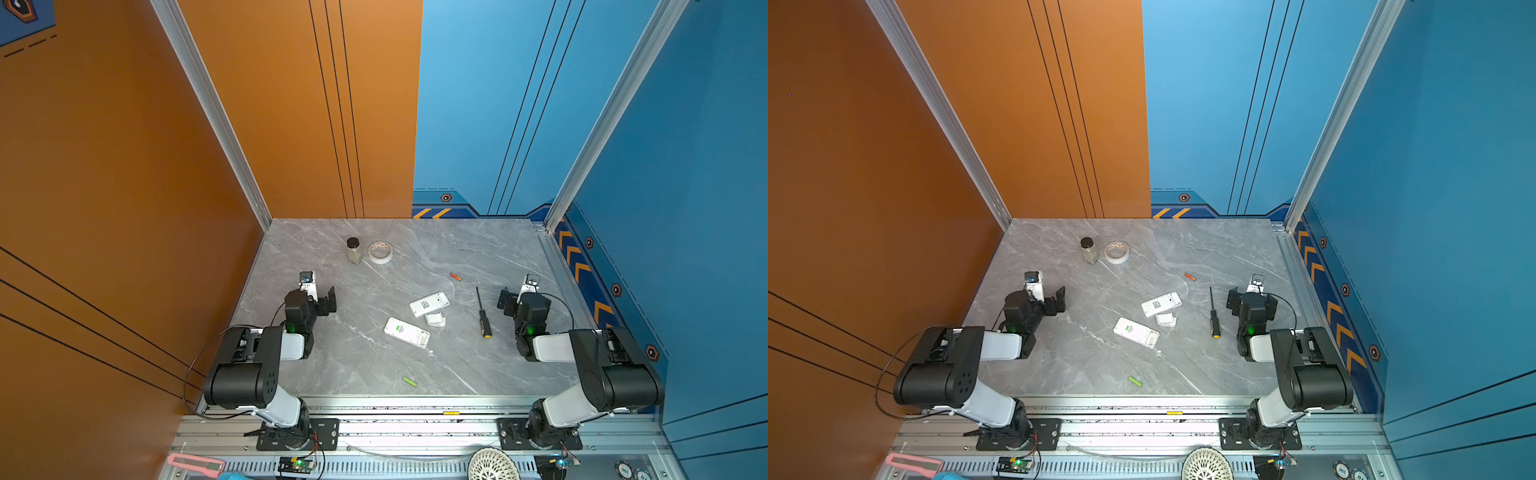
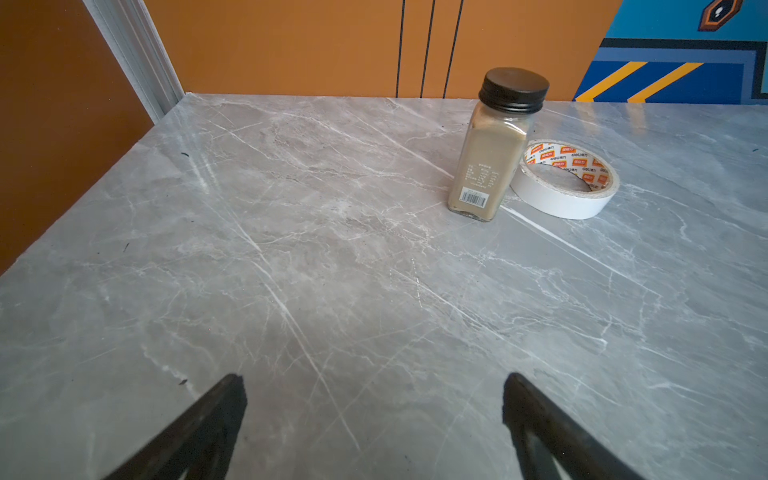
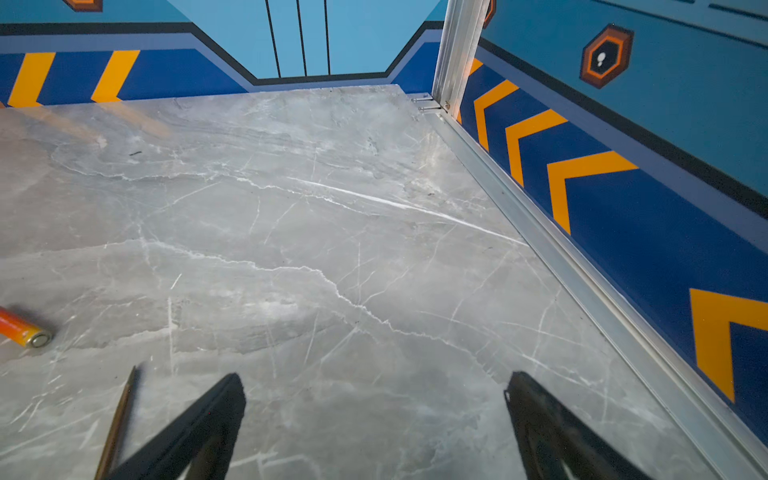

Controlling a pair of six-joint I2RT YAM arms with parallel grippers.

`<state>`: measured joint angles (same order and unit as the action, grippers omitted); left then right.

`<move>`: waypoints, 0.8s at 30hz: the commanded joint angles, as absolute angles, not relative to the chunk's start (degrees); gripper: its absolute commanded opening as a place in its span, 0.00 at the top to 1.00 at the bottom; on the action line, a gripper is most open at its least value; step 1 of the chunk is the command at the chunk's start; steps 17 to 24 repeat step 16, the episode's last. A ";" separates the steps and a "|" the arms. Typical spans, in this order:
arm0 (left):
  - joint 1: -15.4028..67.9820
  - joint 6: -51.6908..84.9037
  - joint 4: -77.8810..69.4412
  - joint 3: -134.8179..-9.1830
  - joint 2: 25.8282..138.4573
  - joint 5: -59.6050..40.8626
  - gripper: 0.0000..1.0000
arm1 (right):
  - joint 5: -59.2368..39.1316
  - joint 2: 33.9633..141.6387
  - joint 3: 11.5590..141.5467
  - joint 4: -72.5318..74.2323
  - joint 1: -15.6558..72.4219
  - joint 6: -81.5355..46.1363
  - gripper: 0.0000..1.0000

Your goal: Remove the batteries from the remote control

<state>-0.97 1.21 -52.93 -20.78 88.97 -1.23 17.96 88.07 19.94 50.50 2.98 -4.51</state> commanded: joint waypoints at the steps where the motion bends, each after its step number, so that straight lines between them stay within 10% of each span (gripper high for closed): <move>1: -0.53 0.18 -52.30 -21.92 89.47 1.75 0.02 | 17.08 87.72 20.76 51.65 3.07 -5.07 0.00; 24: 0.00 -0.09 -52.23 -21.95 89.34 2.86 0.02 | 16.58 87.54 20.96 51.03 2.90 -5.09 0.00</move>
